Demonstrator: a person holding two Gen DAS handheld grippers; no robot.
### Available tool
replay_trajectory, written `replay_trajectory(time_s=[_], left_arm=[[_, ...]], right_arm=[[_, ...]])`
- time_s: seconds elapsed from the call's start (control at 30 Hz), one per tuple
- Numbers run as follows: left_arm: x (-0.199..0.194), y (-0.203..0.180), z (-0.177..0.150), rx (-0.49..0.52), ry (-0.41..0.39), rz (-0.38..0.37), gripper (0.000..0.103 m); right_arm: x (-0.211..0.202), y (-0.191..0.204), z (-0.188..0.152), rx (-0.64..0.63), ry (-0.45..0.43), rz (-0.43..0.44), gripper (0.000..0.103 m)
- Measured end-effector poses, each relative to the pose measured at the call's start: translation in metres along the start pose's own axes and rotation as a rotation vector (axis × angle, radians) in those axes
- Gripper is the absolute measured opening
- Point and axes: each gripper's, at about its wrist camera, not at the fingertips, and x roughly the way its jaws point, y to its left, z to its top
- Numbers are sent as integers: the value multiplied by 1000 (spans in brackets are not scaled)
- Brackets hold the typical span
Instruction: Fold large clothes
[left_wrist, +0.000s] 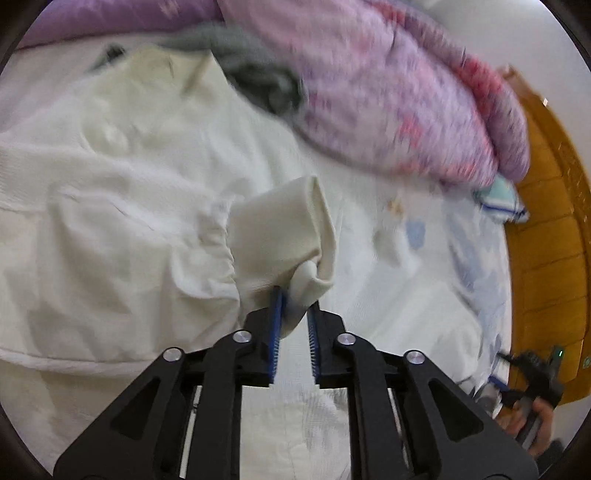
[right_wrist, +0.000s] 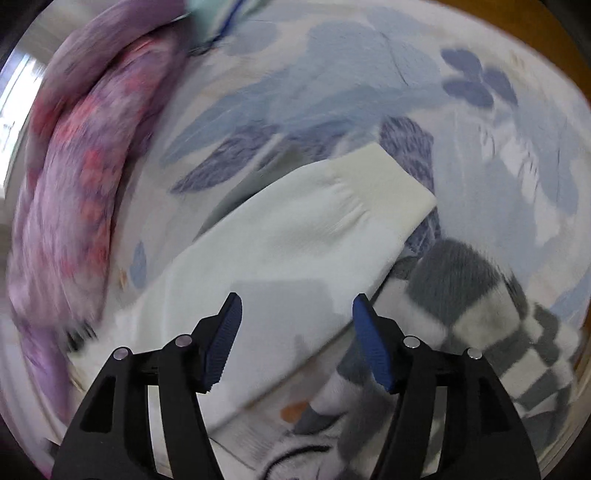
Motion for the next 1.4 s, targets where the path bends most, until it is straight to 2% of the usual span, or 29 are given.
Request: replay_trajectory(time_s=[0.03, 0.07, 0.1, 0.17, 0.23, 0.3, 0.37, 0.43, 0.5, 0.53, 0.57, 0.6, 0.63, 0.7, 0.77, 0.9, 0.97, 1.03, 1.07, 1.17, 1.27, 1.4], left_arm=[[9, -2, -3, 18, 17, 26, 15], [16, -2, -5, 29, 37, 30, 22], [23, -2, -7, 30, 67, 34, 25], [29, -1, -12, 26, 98, 19, 40], [25, -2, -15, 25, 97, 12, 51], [16, -1, -17, 21, 92, -18, 52], [4, 1, -20, 29, 80, -21, 57], [-7, 4, -23, 48, 69, -21, 59], [-17, 8, -25, 59, 62, -8, 62], [-22, 10, -26, 57, 58, -5, 67], [-28, 14, -27, 53, 54, 4, 71], [-34, 21, -29, 48, 49, 9, 71], [-38, 25, -29, 45, 47, 10, 71], [-47, 38, -31, 30, 51, 33, 72], [-57, 56, -33, -2, 44, 57, 72], [-81, 94, -32, -62, 26, 97, 72], [-98, 114, -31, -93, 2, 116, 73], [-118, 138, -29, -132, -33, 140, 73], [-127, 148, -28, -149, -46, 151, 74], [-149, 179, -22, -204, -75, 183, 74], [-173, 208, -16, -260, -102, 196, 75], [-203, 237, -12, -280, -126, 190, 79]], right_arm=[[-2, -3, 7, 15, -35, 0, 60], [-3, -6, 16, 21, -57, -32, 60], [-1, -9, 21, 35, -54, -43, 60], [11, -17, 32, 65, -5, -46, 60], [19, -19, 41, 51, -14, -122, 61], [32, -19, 48, 27, 22, -237, 67], [46, -41, 52, 110, 58, -268, 67], [62, -67, 50, 217, 100, -197, 67], [74, -80, 48, 268, 127, -69, 66], [78, -83, 49, 284, 124, 13, 63], [79, -85, 49, 286, 119, 30, 61], [79, -86, 49, 285, 113, 46, 49], [77, -87, 49, 282, 94, 57, 28], [69, -90, 49, 280, 36, 62, 9], [55, -82, 45, 231, -27, 61, 8], [16, -37, 40, 28, -170, 33, 7], [-14, 3, 31, -103, -257, 15, 7], [-45, 45, 11, -210, -323, 72, 7], [-63, 75, -7, -283, -343, 130, 7], [-90, 138, -54, -410, -342, 264, 7], [-102, 213, -116, -535, -297, 379, 7], [-105, 300, -218, -691, -206, 510, 7]])
